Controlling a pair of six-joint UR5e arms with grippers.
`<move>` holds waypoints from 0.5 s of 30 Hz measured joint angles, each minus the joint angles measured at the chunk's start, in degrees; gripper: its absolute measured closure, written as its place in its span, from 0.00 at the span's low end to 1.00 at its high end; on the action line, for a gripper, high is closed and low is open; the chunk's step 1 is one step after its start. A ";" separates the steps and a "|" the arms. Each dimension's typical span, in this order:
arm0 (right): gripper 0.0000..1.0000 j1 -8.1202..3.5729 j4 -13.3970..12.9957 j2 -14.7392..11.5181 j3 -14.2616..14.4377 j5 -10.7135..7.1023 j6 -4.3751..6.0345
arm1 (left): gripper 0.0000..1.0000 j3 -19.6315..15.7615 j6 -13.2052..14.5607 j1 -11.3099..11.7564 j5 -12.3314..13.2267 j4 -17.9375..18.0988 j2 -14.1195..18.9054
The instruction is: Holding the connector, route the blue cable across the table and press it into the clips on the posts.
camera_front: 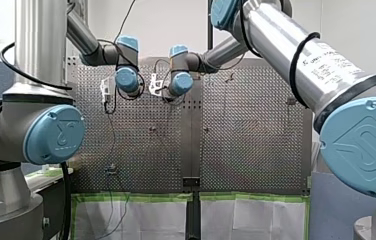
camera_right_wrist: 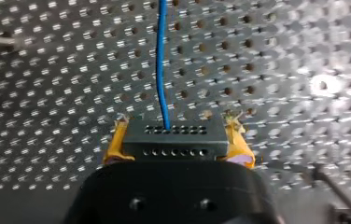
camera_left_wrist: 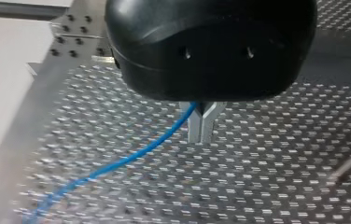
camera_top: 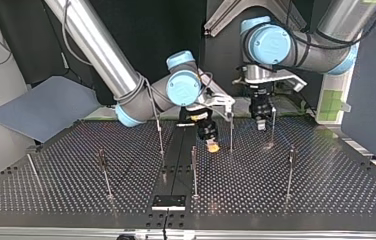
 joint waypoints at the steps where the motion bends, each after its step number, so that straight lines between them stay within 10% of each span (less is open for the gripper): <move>1: 1.00 -0.02 -0.01 0.00 0.36 0.01 -0.06 | 1.00 -0.48 -0.31 -0.04 -0.21 0.52 -0.47; 15: 1.00 0.50 -0.02 -0.08 6.31 0.05 -1.75 | 1.00 -7.42 -2.69 0.34 -1.69 6.87 -4.02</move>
